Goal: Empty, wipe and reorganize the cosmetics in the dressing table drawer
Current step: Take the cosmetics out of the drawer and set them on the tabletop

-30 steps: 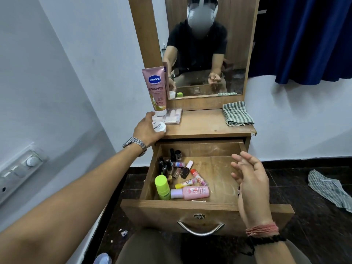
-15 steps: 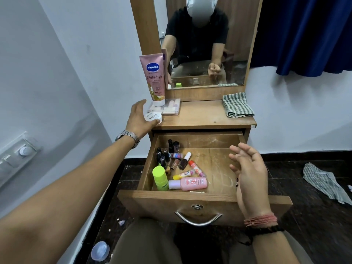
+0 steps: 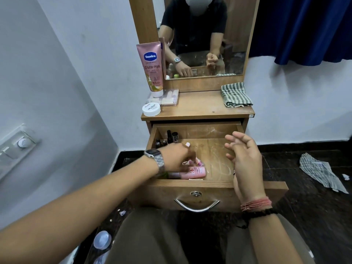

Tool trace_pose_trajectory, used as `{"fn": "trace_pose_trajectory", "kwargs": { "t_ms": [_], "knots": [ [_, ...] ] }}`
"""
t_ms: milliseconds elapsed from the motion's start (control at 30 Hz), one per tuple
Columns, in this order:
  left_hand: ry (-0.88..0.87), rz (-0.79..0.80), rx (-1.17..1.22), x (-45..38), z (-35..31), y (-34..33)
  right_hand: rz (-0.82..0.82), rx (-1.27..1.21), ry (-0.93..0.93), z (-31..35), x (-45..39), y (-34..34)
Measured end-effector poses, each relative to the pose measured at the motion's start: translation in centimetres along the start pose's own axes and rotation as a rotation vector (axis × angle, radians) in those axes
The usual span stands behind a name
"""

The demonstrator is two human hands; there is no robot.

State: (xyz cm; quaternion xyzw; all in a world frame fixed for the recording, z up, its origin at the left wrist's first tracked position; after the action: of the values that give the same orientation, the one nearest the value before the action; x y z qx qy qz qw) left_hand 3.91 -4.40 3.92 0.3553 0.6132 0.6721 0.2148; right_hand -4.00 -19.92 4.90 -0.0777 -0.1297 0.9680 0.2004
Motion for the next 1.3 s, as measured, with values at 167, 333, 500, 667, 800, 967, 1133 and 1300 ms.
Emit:
{"fn": "trace_pose_trajectory", "kwargs": {
  "t_ms": [167, 333, 500, 667, 800, 967, 1133, 1300],
  "knots": [
    [0.024, 0.140, -0.062, -2.0, -1.9, -2.5, 0.010, -0.007, 0.003, -0.2, -0.1, 0.0],
    [-0.015, 0.128, -0.135, -3.2, -3.5, -1.9, 0.024, -0.017, 0.001, -0.4, -0.2, -0.1],
    [-0.002, -0.023, -0.100, -3.1, -3.8, 1.0, 0.033, -0.028, 0.004, -0.4, -0.3, -0.1],
    [0.063, -0.297, 0.207, -1.6, -2.0, 6.9, 0.082, 0.074, 0.017, -0.5, -0.3, -0.6],
    [0.150, -0.525, 0.740, 0.3, -0.2, 10.0, 0.252, 0.255, 0.031, -0.5, 0.2, -2.4],
    [0.198, -0.532, 1.095, 1.2, 0.7, 8.9, 0.222, 0.447, 0.148, 0.3, 1.0, -2.8],
    [0.083, -0.449, 1.096, 2.4, 1.4, 8.1, 0.234, 0.408, 0.107, -0.1, 0.8, -2.5],
    [0.078, -0.465, 1.144, 3.3, 2.7, 7.0, 0.213, 0.415, 0.085, -0.1, 0.6, -2.2]
  ]
}}
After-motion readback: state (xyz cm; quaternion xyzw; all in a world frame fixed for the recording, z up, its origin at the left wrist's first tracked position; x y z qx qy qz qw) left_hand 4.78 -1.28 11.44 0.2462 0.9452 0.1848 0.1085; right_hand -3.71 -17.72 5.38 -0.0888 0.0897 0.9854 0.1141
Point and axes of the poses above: each hand's wrist, its own x-axis away from the middle knuckle, its own y-axis out of the back of the hand, z = x × y, the point moved 7 cm from there along -x, towards the middle knuckle, and after that the axes turned 5 degrees about z, right-handed, at the moved point
